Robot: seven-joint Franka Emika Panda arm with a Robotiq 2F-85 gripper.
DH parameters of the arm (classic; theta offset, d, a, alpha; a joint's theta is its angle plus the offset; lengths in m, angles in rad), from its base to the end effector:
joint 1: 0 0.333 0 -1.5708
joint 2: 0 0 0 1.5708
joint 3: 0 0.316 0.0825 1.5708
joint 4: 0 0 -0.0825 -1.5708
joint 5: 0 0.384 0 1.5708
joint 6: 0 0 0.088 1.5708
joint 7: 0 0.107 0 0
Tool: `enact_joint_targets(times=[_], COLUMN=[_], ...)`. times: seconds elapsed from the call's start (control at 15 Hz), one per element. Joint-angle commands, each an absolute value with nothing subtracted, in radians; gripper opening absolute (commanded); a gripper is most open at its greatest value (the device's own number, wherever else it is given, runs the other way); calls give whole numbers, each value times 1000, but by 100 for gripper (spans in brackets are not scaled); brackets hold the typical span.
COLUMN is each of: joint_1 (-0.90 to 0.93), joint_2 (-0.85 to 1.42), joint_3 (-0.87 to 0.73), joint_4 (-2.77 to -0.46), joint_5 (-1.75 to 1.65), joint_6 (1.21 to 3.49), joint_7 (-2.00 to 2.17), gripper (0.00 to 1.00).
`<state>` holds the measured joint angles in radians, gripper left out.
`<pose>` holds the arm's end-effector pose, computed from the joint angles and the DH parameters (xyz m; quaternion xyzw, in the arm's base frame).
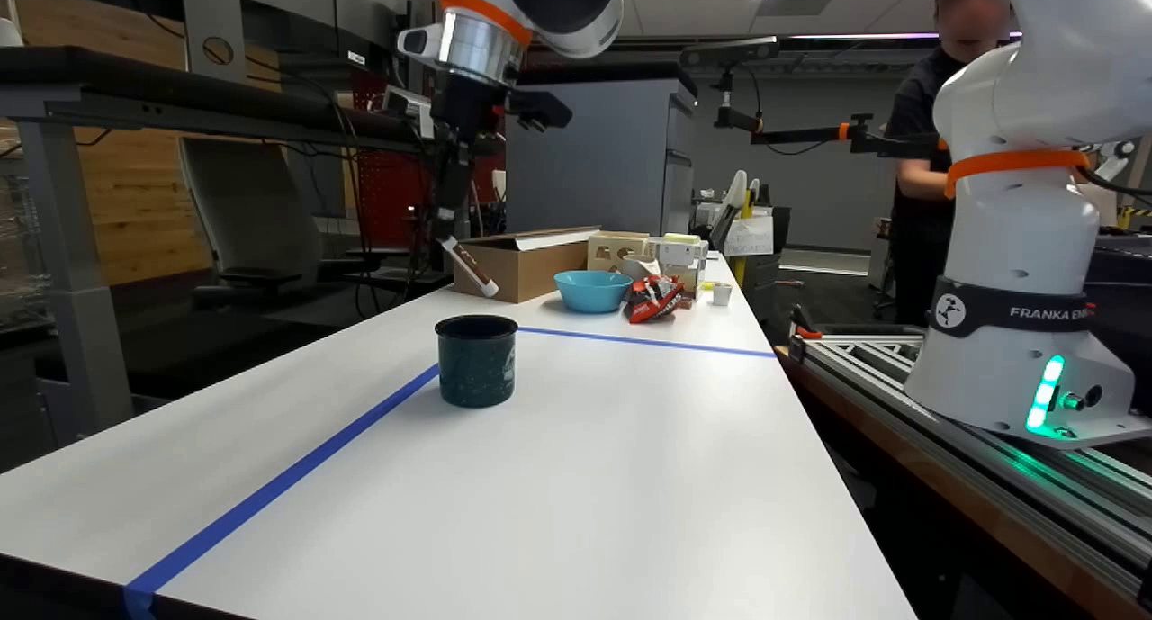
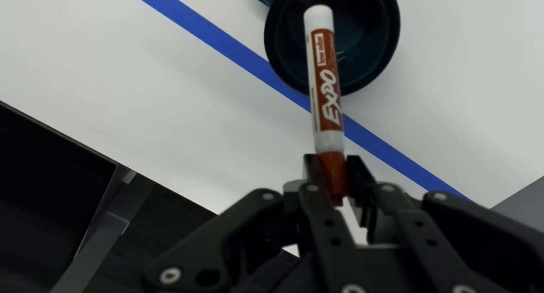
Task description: Remove the marker from the mug cup
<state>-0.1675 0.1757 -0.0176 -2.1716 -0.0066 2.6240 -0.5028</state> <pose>0.5722 -0.1068 0.3406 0.9775 0.1596 0.1287 0.0498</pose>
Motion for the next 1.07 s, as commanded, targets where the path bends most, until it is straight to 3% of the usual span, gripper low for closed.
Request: enact_joint_targets(times=[0.0,1.0], joint_1=[-119,110], joint_2=[122,441], joint_3=[-11,60], joint_4=[-2156,-1970], joint_5=[-49,-199], joint_6=[2550,2531], joint_7=[-461,-207], gripper=[5,5])
